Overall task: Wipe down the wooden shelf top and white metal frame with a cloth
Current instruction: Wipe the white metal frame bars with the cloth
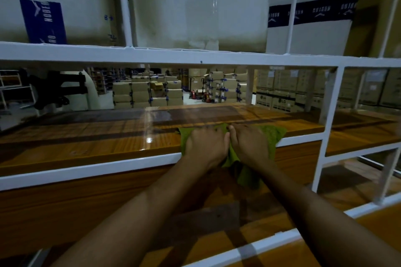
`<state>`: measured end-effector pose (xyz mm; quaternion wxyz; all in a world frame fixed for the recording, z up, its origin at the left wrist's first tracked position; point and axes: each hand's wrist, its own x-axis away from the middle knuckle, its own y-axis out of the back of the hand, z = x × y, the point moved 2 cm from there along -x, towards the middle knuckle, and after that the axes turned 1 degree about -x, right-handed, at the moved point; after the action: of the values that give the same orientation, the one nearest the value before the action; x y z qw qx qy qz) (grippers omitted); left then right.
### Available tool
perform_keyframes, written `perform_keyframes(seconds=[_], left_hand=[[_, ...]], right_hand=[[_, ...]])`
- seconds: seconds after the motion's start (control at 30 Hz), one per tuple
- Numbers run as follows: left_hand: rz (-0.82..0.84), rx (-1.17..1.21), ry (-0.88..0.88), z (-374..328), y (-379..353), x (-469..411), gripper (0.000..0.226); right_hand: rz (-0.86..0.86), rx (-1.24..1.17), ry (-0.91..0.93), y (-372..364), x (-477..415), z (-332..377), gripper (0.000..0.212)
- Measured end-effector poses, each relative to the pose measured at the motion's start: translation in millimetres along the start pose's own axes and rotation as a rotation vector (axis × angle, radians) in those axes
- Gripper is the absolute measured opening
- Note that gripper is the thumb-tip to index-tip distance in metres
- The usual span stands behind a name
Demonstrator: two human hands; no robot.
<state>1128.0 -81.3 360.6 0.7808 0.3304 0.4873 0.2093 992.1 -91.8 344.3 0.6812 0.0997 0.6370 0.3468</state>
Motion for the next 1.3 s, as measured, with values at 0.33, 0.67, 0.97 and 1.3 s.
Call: perform_keyframes(seconds=[0.33,0.67,0.97,1.3], left_hand=[[-0.281,-0.022,-0.105,-1,-36,50,0.056],[-0.126,0.014,-0.145,-32,-18,5,0.05],[-0.009,0.039,-0.116,-102,-15,-59,0.042],[0.049,0.08,-0.152,-173,-13,-114,0.039]], right_hand=[[-0.077,0.051,0.033,-20,58,3,0.046],[-0.018,0.112,0.108,2,32,-47,0.045],[-0.093,-0.015,-0.018,26,9,-122,0.047],[-0.135,-0.094,-0.092,38,-5,-213,0.062]])
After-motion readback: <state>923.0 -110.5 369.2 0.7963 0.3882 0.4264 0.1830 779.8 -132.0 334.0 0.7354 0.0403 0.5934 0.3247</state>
